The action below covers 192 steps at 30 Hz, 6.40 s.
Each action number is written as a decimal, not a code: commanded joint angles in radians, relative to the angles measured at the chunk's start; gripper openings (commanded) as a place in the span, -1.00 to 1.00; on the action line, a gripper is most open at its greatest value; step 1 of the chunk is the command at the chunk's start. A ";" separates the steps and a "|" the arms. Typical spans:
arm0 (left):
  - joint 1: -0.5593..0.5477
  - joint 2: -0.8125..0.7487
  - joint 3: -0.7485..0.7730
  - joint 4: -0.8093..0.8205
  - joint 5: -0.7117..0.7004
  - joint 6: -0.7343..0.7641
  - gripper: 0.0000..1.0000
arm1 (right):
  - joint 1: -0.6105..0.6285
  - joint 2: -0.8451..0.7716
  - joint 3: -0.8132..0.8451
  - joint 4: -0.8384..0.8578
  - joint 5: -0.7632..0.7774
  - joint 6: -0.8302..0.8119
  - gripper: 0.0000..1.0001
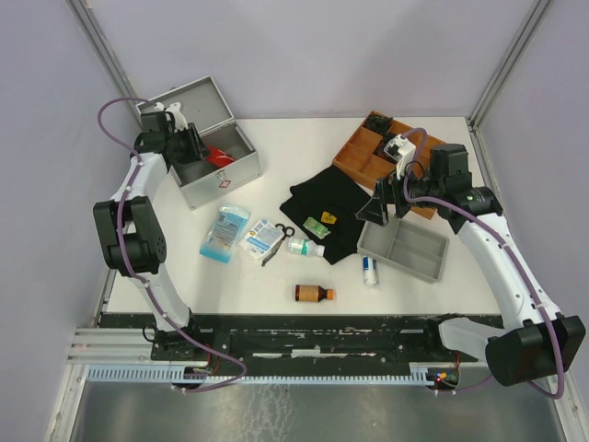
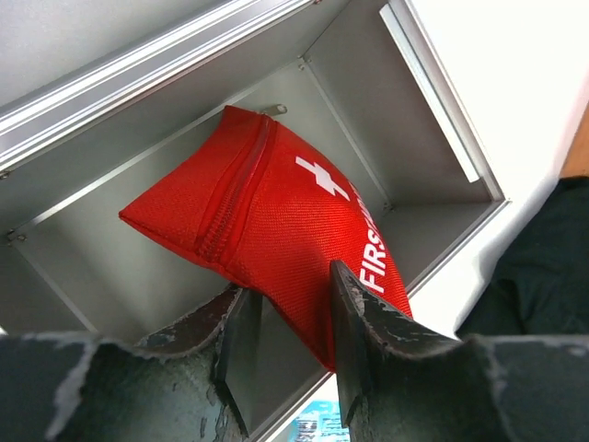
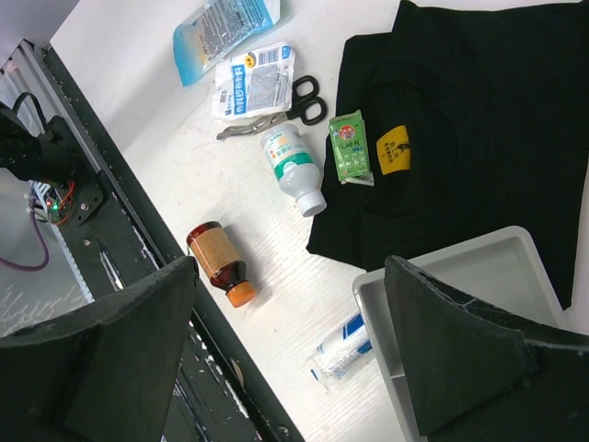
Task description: Organize the medicine kit
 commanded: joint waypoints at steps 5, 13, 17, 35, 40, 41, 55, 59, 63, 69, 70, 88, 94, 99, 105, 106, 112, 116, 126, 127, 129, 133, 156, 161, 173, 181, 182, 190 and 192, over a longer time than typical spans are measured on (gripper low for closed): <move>0.013 0.001 0.079 -0.026 -0.101 0.138 -0.15 | -0.004 0.009 0.006 0.008 -0.006 -0.021 0.82; 0.016 0.067 0.167 -0.067 -0.148 0.196 -0.16 | -0.004 0.009 0.006 0.006 -0.002 -0.023 0.82; 0.016 0.060 0.164 -0.066 -0.187 0.232 -0.11 | -0.003 0.010 0.006 0.006 -0.001 -0.025 0.82; 0.017 -0.148 -0.010 0.074 -0.247 0.317 0.68 | -0.003 0.006 0.004 0.007 0.008 -0.025 0.82; 0.012 -0.190 -0.069 0.067 -0.109 0.357 0.78 | -0.004 0.004 0.006 0.007 0.010 -0.027 0.82; 0.011 -0.196 -0.081 0.063 -0.075 0.366 0.80 | -0.003 0.005 0.006 0.007 0.011 -0.028 0.82; -0.075 -0.109 -0.133 -0.016 0.076 0.517 0.99 | -0.003 0.011 0.007 0.003 0.019 -0.032 0.82; -0.097 -0.083 -0.136 -0.029 0.068 0.536 0.99 | -0.003 0.013 0.007 0.002 0.018 -0.035 0.82; -0.114 -0.077 -0.143 -0.046 0.049 0.574 0.88 | -0.003 0.016 0.008 -0.001 0.016 -0.036 0.82; -0.136 -0.113 -0.203 -0.080 0.043 0.628 0.60 | -0.003 0.018 0.009 -0.003 0.016 -0.040 0.83; -0.142 -0.122 -0.218 -0.087 0.044 0.636 0.56 | -0.003 0.019 0.010 -0.004 0.016 -0.040 0.83; -0.293 -0.359 -0.479 -0.130 -0.038 0.790 0.22 | -0.003 0.035 0.012 -0.009 0.013 -0.040 0.83; -0.295 -0.392 -0.489 -0.202 -0.129 0.922 0.03 | -0.003 0.039 0.014 -0.012 0.013 -0.041 0.84; -0.293 -0.390 -0.488 -0.219 -0.282 1.019 -0.11 | -0.003 0.036 0.014 -0.012 0.013 -0.042 0.84; -0.291 -0.466 -0.484 -0.205 -0.278 1.025 0.13 | -0.003 0.043 0.014 -0.014 0.017 -0.043 0.84; -0.291 -0.491 -0.488 -0.193 -0.260 1.014 0.20 | -0.003 0.043 0.015 -0.015 0.017 -0.043 0.85; -0.298 -0.654 -0.544 -0.127 -0.135 0.908 0.54 | -0.003 0.043 0.014 -0.013 0.021 -0.041 0.85; -0.338 -0.723 -0.591 -0.150 -0.116 0.815 0.64 | -0.003 0.042 0.015 -0.009 0.025 -0.035 0.85; -0.495 -0.807 -0.812 -0.197 -0.273 0.785 0.59 | -0.004 0.040 0.014 -0.008 0.027 -0.038 0.85; -0.500 -0.802 -0.829 -0.197 -0.295 0.791 0.59 | -0.003 0.042 0.014 -0.008 0.027 -0.038 0.85; -0.508 -0.781 -0.860 -0.196 -0.334 0.798 0.59 | -0.003 0.043 0.014 -0.010 0.027 -0.039 0.85; -0.511 -0.724 -0.893 -0.189 -0.381 0.798 0.61 | -0.003 0.045 0.013 -0.008 0.029 -0.040 0.85; -0.511 -0.468 -0.851 -0.203 -0.363 0.798 0.10 | -0.003 0.057 0.015 -0.015 0.034 -0.048 0.86; -0.511 -0.510 -0.868 -0.218 -0.393 0.773 -0.34 | -0.003 0.060 0.015 -0.015 0.036 -0.048 0.86; -0.515 -0.668 -0.876 -0.285 -0.389 0.688 -0.95 | -0.003 0.069 0.015 -0.015 0.037 -0.046 0.87; -0.516 -0.762 -0.782 -0.347 -0.413 0.661 -0.95 | -0.003 0.067 0.016 -0.016 0.039 -0.046 0.88; -0.515 -0.766 -0.766 -0.360 -0.406 0.665 -0.95 | -0.003 0.066 0.016 -0.015 0.039 -0.046 0.88; -0.515 -0.774 -0.591 -0.488 -0.230 0.678 -0.95 | -0.003 0.074 0.018 -0.017 0.043 -0.049 0.89; -0.515 -0.771 -0.539 -0.491 -0.228 0.662 -0.95 | -0.003 0.075 0.020 -0.016 0.043 -0.049 0.89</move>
